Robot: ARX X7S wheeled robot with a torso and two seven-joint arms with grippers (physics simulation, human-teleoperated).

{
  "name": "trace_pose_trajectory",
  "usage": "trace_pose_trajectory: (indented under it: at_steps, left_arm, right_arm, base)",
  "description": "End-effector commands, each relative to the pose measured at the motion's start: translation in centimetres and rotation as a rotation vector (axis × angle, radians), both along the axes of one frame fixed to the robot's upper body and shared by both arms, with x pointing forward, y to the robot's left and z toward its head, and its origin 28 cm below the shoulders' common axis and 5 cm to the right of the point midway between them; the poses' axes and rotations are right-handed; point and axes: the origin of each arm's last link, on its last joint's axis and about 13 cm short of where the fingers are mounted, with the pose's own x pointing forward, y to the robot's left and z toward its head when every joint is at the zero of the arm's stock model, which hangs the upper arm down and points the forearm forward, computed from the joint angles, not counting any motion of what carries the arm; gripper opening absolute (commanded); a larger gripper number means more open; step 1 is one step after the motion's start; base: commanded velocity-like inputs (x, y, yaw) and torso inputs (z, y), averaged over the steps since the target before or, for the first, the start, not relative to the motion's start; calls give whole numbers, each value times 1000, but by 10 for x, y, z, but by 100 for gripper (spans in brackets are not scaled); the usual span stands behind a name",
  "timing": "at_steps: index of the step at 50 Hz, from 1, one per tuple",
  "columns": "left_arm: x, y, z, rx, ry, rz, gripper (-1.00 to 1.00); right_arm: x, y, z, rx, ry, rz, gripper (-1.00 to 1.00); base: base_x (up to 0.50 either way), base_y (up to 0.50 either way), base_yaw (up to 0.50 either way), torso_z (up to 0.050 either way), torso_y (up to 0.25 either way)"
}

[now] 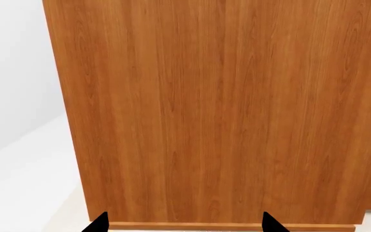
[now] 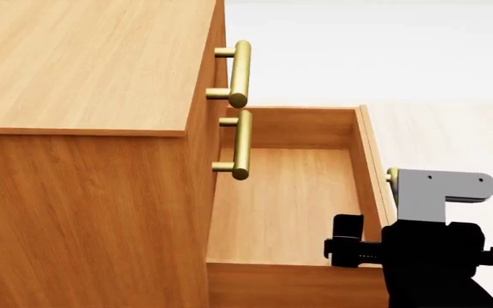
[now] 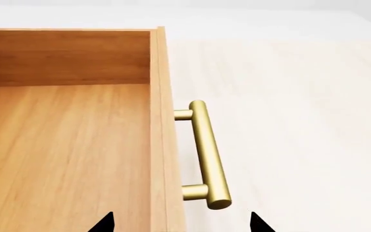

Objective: Put the bowl in the bottom drawer of the cabinet and close it.

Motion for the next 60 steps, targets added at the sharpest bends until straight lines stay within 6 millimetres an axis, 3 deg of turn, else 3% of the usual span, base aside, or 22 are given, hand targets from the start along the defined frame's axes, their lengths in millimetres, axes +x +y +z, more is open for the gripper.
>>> trace_pose_trajectory:
  at_steps: [1,7,11,26,46,60]
  left_arm:
    - [0,0,-1,-1,1,0,100]
    - [0,0,-1,-2,1,0,100]
    - [0,0,0,-2,1,0,100]
    - [0,0,-1,-3,1,-1,100]
    - [-2,1,4,-39,-17,-6,100]
    - [-2,0,-4,-10,-5,-20,100]
  right_arm:
    - [-5,-10,-10,-57,43,-63,100]
    - [-7,-12,-9,-64,18,-78,100]
    - [-15,-9,7,-121,-197,5,100]
    - [-29,-9,33,-112,-337,59,100]
    - [-53,-37,62,-238,-508,-172,100]
    - [-67,-50,65,-285,-530,-336,100]
  base:
    - [0,0,0,0,0]
    - [0,0,0,0,0]
    - [0,0,0,0,0]
    - [0,0,0,0,0]
    - [0,0,0,0,0]
    - [0,0,0,0,0]
